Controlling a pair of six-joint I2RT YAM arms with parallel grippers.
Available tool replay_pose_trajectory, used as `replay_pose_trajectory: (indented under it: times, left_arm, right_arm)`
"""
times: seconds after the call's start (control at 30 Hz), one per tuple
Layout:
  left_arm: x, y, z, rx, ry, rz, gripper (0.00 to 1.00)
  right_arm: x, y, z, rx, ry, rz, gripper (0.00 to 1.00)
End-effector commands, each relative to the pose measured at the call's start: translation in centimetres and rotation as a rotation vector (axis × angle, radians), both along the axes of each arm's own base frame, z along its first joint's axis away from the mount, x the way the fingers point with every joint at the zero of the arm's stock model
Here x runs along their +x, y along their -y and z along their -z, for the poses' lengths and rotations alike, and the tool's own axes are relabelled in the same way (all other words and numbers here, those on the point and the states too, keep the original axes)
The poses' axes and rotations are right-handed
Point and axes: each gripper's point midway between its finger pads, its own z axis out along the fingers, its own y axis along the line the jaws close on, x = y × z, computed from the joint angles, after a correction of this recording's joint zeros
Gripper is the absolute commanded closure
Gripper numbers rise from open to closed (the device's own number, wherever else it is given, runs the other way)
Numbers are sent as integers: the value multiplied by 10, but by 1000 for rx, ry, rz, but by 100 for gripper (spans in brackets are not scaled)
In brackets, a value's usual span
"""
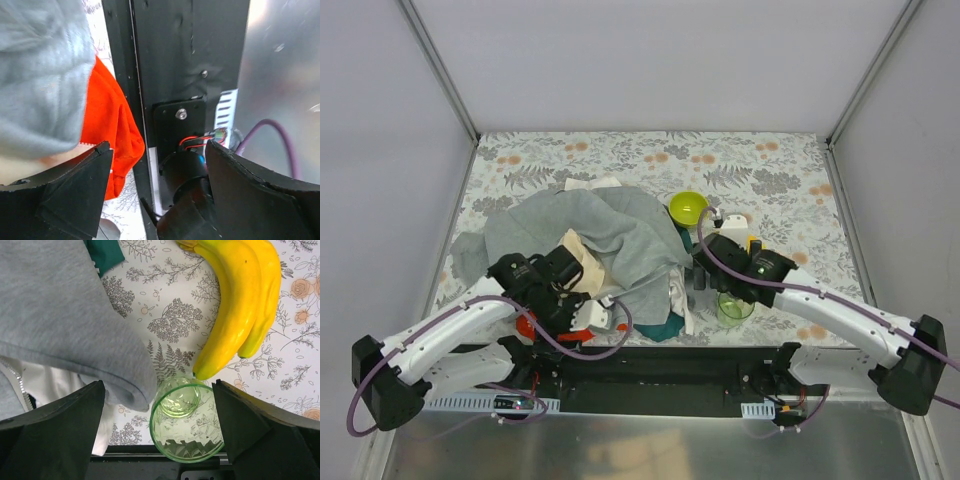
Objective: Pick out a specific cloth from the pile
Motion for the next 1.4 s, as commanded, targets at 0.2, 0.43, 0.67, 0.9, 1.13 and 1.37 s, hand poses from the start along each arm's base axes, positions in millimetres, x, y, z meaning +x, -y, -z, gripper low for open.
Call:
replay_pose_trajectory:
  times: [0.2, 0.43, 0.67, 0.9, 1.13, 1.37]
  left_arm:
    - [65, 0, 78, 130, 369, 105, 24]
    - [74, -6, 111, 185, 401, 118, 21]
    - [77, -4, 119, 194, 402, 148, 66]
    - [88, -9, 92, 237, 451, 59, 100]
    - [96, 5, -64, 28, 515, -120, 100]
    - [133, -39, -218, -59, 917, -341, 100]
  right_arm:
    - [18, -4, -2, -91, -44, 24, 2]
    - [23, -4, -1, -96, -49, 18, 1]
    - [23, 0, -3, -67, -41, 26, 1]
    - [20, 6, -12, -20, -12, 39, 1]
    - [23, 0, -23, 18, -6, 28, 1]
    - [31, -22, -59, 93, 25, -40, 1]
